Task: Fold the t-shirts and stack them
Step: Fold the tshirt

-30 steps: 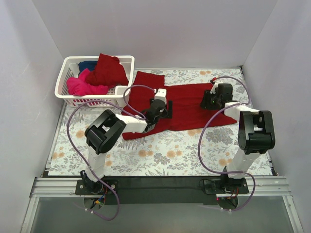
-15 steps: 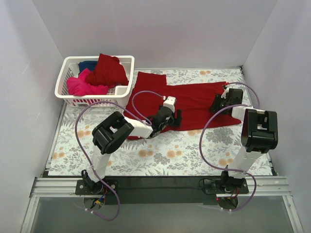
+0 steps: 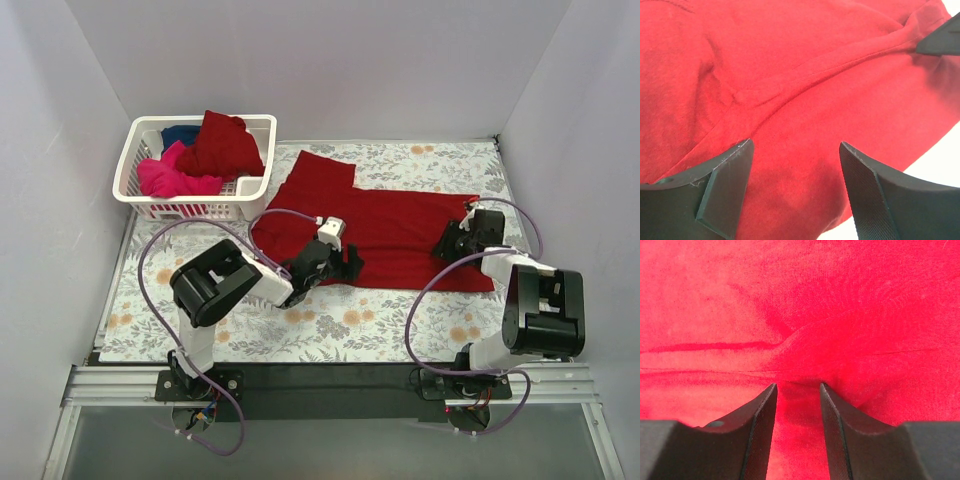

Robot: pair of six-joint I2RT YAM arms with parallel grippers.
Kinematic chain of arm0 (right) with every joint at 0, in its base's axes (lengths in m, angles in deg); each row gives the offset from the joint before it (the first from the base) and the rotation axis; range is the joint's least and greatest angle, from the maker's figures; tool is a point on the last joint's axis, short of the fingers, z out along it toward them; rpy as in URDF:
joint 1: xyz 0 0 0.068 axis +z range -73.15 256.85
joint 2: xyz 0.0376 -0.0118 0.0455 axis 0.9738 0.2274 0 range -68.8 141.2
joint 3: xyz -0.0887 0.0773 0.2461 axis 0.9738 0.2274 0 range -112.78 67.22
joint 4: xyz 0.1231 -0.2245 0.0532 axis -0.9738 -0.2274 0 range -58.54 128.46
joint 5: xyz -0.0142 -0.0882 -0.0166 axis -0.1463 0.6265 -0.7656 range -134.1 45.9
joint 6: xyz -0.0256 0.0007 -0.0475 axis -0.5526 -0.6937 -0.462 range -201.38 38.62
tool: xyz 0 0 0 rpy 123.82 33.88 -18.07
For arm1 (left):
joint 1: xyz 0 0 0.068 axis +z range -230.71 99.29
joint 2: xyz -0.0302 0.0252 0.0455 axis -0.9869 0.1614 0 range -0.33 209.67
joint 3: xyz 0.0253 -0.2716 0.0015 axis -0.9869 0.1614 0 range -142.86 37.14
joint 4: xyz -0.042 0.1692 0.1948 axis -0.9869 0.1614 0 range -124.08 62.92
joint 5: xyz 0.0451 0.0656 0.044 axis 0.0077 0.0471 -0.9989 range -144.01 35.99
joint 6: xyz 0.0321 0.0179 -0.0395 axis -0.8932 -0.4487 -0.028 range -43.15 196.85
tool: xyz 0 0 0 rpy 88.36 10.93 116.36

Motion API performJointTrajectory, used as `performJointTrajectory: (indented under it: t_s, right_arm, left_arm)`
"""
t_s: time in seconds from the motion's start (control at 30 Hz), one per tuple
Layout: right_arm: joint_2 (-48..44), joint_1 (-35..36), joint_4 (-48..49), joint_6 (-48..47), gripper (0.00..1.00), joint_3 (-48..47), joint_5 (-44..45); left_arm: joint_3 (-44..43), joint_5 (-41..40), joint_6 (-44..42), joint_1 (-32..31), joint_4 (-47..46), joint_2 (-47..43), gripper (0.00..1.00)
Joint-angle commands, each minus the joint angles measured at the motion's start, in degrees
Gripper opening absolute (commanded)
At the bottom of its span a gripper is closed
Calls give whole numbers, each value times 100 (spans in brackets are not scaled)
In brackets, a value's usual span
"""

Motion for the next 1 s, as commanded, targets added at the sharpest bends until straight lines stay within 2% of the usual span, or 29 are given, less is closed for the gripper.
performJointTrajectory:
  t_s: [0.0, 0.23, 0.5, 0.6, 0.73, 0.9, 0.97]
  right_arm:
    - [-172, -77, -1122, 129, 37, 398, 393]
    - [-884, -182, -1447, 182, 38, 829, 349]
    - [-1956, -331, -1842, 332, 40, 1023, 620]
    - [-2483, -332, -1992, 288, 41, 856, 717]
    - [-3142, -323, -2019, 243, 42, 365, 586]
    - [-3074, -323, -1185, 392, 44, -312, 367]
    - [-2776, -323, -817, 472, 44, -549, 305]
  left_arm:
    - [655, 209, 239, -117, 578, -139, 65]
    - [1473, 261, 854, -451, 280, -289, 65]
    - [1931, 156, 1172, -1409, 112, -605, 65]
    - [1835, 147, 1119, -1524, 392, -1052, 71]
    - [1554, -186, 742, -1524, 1216, -1984, 79]
    - [1035, -1117, 162, -1471, 2071, -3153, 86]
    - [920, -1233, 38, -1200, 2300, -3547, 86]
